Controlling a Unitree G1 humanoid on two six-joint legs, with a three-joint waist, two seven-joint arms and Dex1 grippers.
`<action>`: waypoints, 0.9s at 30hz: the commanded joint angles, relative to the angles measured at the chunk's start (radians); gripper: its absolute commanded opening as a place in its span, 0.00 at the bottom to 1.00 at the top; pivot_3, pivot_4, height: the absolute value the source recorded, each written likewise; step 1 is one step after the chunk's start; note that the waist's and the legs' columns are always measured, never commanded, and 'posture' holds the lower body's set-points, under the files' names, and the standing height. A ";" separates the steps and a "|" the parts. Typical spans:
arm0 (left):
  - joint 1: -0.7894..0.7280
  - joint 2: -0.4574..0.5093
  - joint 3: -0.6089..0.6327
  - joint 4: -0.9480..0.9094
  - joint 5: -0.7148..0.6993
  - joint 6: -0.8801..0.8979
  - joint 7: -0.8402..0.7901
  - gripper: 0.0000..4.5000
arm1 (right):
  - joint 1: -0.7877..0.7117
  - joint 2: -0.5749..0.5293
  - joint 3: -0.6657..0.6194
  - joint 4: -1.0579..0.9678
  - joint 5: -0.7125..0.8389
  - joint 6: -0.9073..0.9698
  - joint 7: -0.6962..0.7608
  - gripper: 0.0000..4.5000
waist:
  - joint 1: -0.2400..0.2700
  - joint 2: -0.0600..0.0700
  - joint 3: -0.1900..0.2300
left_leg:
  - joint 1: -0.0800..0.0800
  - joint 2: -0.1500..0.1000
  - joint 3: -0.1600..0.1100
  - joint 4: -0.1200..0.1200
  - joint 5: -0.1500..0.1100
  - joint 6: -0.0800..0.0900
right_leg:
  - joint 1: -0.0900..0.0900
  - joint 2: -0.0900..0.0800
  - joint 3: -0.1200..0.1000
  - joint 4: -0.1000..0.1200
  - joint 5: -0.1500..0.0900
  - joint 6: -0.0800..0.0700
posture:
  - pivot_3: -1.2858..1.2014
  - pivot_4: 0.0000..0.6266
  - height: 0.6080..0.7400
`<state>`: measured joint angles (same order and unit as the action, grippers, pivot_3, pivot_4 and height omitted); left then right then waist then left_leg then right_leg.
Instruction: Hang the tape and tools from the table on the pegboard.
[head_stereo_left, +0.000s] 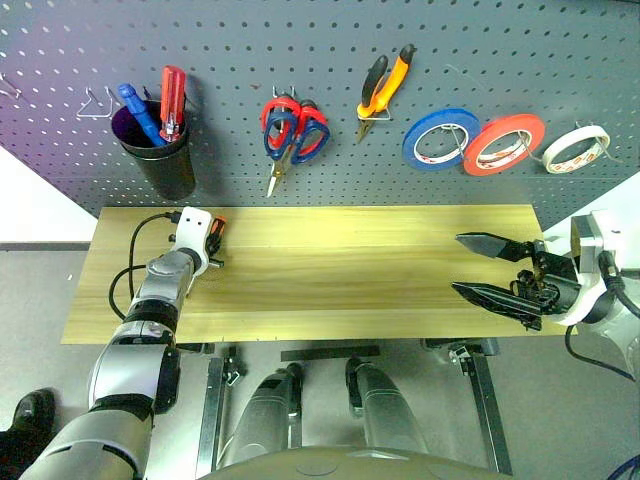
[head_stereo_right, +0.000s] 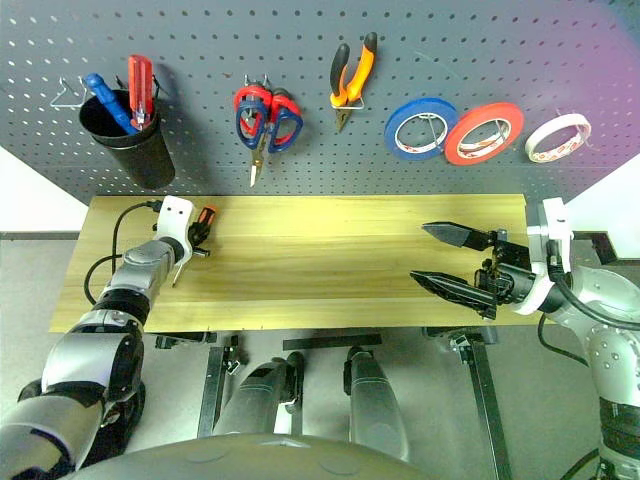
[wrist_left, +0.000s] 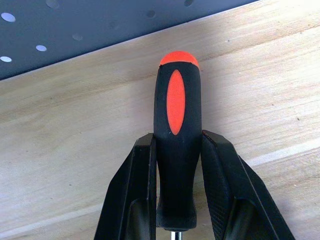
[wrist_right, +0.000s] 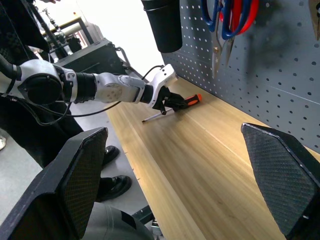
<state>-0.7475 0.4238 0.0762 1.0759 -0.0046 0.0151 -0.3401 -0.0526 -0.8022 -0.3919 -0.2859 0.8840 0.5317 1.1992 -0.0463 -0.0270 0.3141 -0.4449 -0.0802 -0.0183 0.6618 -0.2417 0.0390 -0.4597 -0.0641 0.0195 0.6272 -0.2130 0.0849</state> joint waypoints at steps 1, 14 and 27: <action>0.054 0.006 0.021 -0.085 -0.029 0.046 -0.033 0.20 | -0.034 0.000 -0.016 0.016 0.029 -0.010 0.025 1.00 | 0.000 0.000 0.000 | 0.000 0.000 0.000 0.000 0.000 0.000 | 0.000 0.000 0.000 0.000 0.000 0.000 | 0.46 0.53 1.00; 0.293 0.022 0.035 -0.524 -0.036 0.181 -0.007 0.20 | -0.106 0.030 0.026 0.116 -0.005 -0.058 0.100 1.00 | 0.005 0.001 0.000 | 0.000 0.000 0.001 0.000 0.000 0.000 | 0.000 0.000 0.000 0.001 0.000 0.000 | 0.47 0.47 1.00; 0.521 0.011 0.019 -0.990 -0.074 0.362 -0.040 0.20 | -0.163 0.037 0.055 0.186 -0.041 -0.088 0.132 1.00 | 0.005 0.003 -0.003 | 0.001 0.000 0.001 0.001 0.000 -0.001 | 0.000 0.000 -0.001 0.002 0.001 0.000 | 0.49 0.42 1.00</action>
<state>-0.2565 0.4298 0.0925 0.1742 -0.0627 0.3556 -0.3699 -0.2064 -0.7611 -0.3221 -0.1001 0.8424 0.4653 1.3161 -0.0410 -0.0240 0.3113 -0.4440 -0.0799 -0.0172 0.6623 -0.2416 0.0382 -0.4600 -0.0642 0.0182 0.6292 -0.2123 0.0846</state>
